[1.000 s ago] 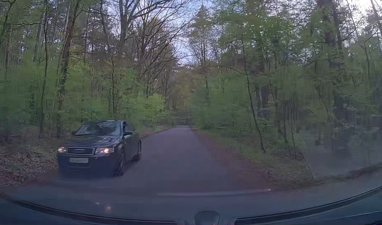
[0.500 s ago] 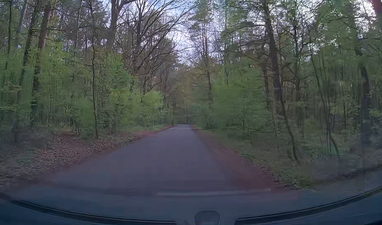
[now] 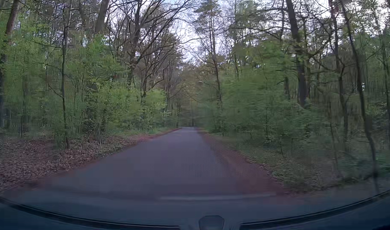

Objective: Follow the waypoints while adhering to traffic rules and regulations

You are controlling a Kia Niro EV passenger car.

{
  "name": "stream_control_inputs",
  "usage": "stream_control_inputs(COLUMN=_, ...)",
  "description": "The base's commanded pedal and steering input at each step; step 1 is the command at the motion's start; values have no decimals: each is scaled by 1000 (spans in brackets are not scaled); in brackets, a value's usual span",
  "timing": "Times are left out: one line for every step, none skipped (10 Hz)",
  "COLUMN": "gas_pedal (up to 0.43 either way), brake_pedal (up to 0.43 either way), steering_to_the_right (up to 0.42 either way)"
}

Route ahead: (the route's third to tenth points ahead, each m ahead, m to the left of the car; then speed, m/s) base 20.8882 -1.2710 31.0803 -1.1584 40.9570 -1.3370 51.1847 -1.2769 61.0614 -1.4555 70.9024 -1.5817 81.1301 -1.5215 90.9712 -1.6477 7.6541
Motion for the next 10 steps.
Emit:
stream_control_inputs(gas_pedal=110, brake_pedal=0, steering_to_the_right=-12)
stream_control_inputs(gas_pedal=110, brake_pedal=0, steering_to_the_right=-12)
stream_control_inputs(gas_pedal=98, brake_pedal=0, steering_to_the_right=-12)
stream_control_inputs(gas_pedal=98, brake_pedal=0, steering_to_the_right=-12)
stream_control_inputs(gas_pedal=98, brake_pedal=0, steering_to_the_right=-12)
stream_control_inputs(gas_pedal=98, brake_pedal=0, steering_to_the_right=-12)
stream_control_inputs(gas_pedal=98, brake_pedal=0, steering_to_the_right=-11)
stream_control_inputs(gas_pedal=98, brake_pedal=0, steering_to_the_right=-8)
stream_control_inputs(gas_pedal=98, brake_pedal=0, steering_to_the_right=-6)
stream_control_inputs(gas_pedal=98, brake_pedal=0, steering_to_the_right=-6)
